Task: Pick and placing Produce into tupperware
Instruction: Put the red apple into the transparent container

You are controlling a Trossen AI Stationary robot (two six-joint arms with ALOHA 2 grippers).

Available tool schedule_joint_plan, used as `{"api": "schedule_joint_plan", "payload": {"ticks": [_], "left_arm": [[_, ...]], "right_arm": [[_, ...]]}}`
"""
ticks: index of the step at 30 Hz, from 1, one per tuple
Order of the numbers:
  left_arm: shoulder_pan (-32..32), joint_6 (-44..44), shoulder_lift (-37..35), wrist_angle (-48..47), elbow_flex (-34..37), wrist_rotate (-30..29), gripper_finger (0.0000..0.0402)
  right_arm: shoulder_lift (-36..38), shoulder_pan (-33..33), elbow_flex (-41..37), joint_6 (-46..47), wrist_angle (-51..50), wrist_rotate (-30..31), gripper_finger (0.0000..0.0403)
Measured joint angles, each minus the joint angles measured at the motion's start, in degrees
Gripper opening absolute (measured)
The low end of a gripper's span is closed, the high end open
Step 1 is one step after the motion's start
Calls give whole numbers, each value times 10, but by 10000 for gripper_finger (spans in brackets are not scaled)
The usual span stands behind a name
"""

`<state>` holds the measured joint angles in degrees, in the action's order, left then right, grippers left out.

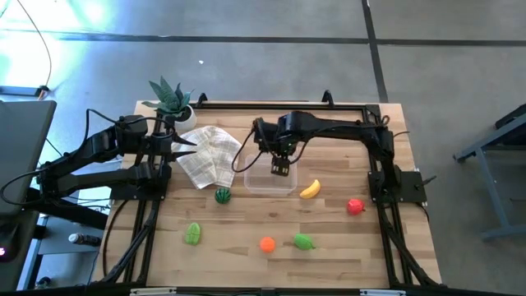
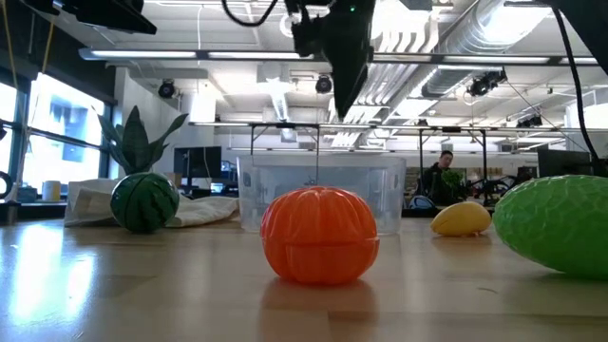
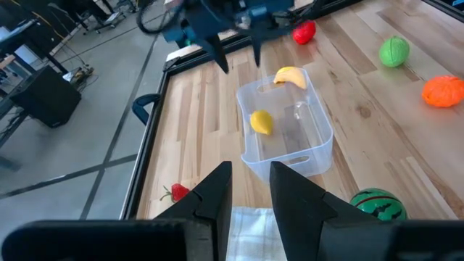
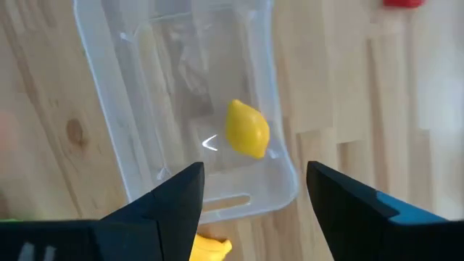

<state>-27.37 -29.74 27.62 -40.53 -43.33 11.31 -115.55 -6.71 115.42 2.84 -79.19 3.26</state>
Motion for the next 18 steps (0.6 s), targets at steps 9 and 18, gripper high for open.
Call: {"api": "schedule_joint_plan", "payload": {"ticks": [9,18], "left_arm": [[0,0,0,0,0,0,85],[0,0,0,0,0,0,85]], "right_arm": [[86,4,0,109,-42,40,209],[152,67,-1,318,-107,177,209]]}}
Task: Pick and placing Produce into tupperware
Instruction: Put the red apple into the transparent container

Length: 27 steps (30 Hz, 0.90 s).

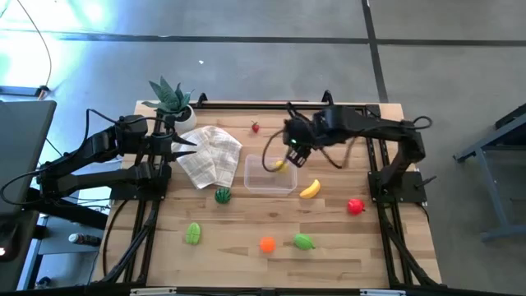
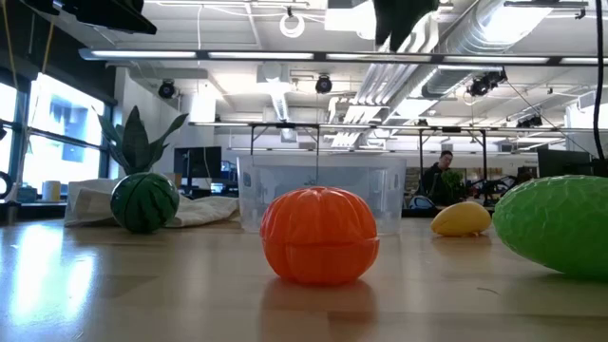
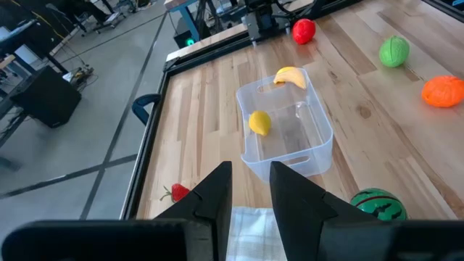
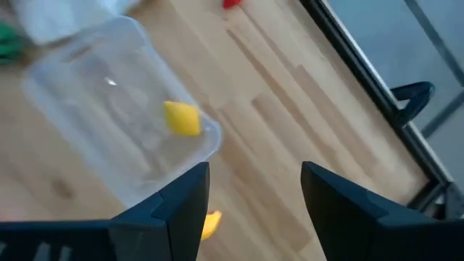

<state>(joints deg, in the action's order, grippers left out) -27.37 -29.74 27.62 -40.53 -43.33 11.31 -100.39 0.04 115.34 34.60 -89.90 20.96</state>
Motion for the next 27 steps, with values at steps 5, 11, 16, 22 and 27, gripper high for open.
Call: {"api": "schedule_joint_plan", "payload": {"ticks": [5,11,16,22,27], "left_arm": [[0,0,0,0,0,0,85],[0,0,0,0,0,0,85],[0,0,0,0,0,0,85],[0,0,0,0,0,0,85],[0,0,0,0,0,0,85]], "right_arm": [[31,38,-27,70,-3,13,209],[113,68,-173,189,1,-2,209],[189,98,-293,293,18,-49,209],[268,138,-394,447,22,-80,209],[308,173,-459,566,27,-98,209]]}}
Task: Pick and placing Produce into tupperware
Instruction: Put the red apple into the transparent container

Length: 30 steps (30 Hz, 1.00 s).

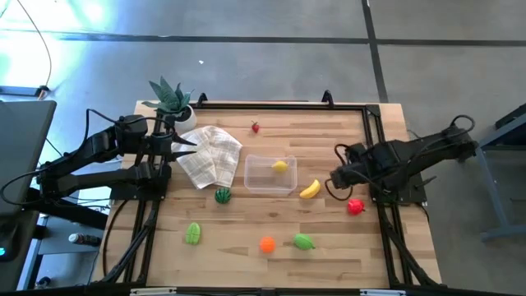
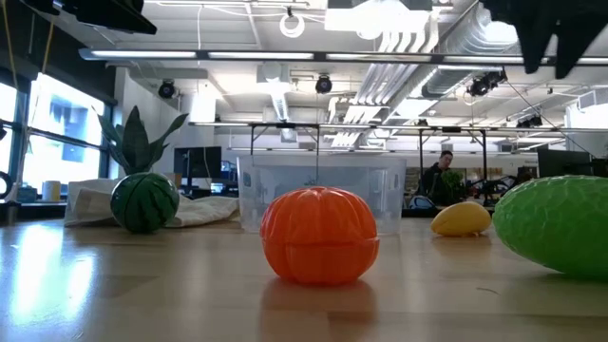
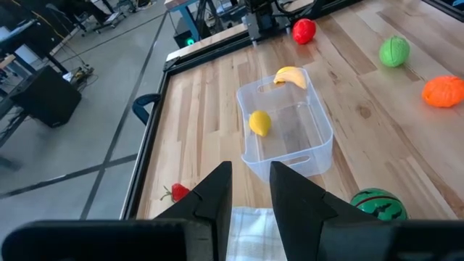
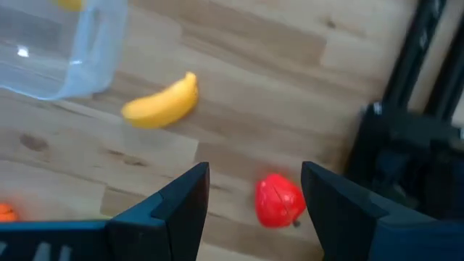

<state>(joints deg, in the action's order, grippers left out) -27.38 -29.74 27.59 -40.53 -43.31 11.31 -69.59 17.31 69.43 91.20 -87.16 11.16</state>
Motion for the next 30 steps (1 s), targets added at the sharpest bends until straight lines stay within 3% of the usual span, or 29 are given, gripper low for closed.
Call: {"api": "schedule_joint_plan", "payload": {"ticks": [15,21,30], "left_arm": [[0,0,0,0,0,0,85],[0,0,0,0,0,0,85],[0,0,0,0,0,0,85]], "right_arm": [[2,46,-32,69,-10,-58,209],[-19,76,-34,35,-28,-52,209],[-19,142,-115,2,-6,-63,209]]}}
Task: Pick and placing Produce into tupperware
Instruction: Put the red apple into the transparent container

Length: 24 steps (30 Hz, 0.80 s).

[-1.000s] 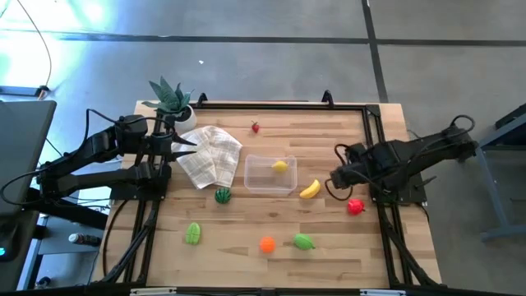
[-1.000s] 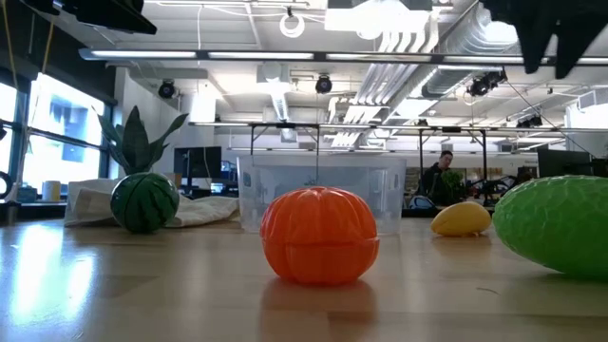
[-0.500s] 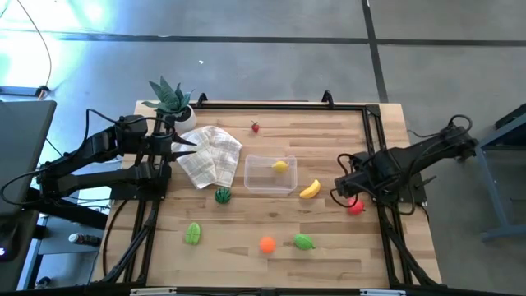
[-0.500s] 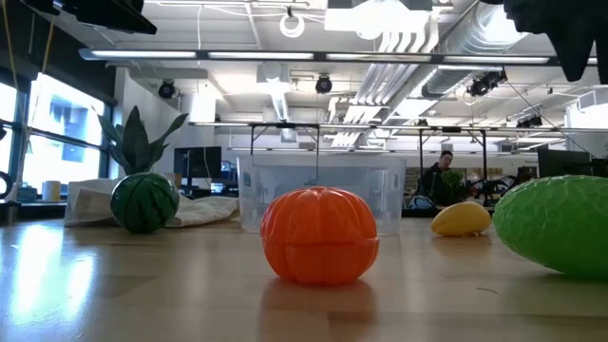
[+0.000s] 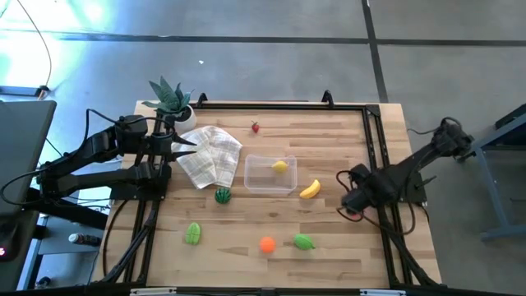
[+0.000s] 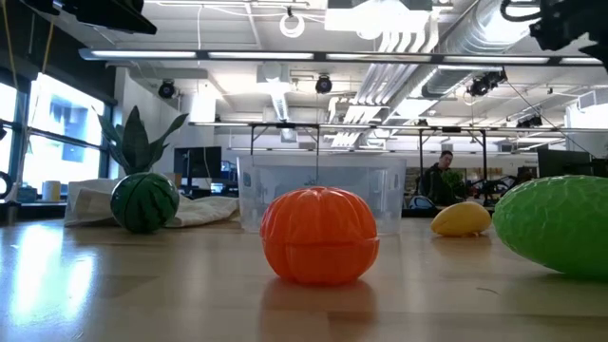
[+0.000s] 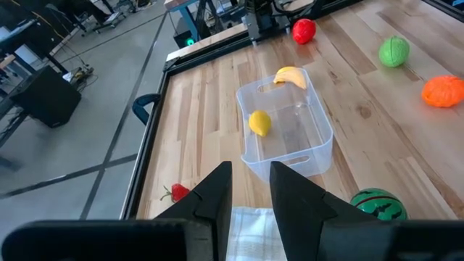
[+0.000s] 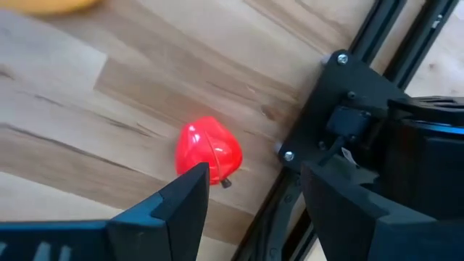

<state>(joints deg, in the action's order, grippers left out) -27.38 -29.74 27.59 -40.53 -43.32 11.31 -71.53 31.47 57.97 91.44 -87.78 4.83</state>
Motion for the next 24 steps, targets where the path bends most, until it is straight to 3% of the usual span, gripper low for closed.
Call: {"api": "schedule_joint_plan", "payload": {"ticks": [8,24], "left_arm": [[0,0,0,0,0,0,85],[0,0,0,0,0,0,85]], "right_arm": [[6,39,-59,1,64,-5,209],[94,46,-135,31,129,-22,209]]}}
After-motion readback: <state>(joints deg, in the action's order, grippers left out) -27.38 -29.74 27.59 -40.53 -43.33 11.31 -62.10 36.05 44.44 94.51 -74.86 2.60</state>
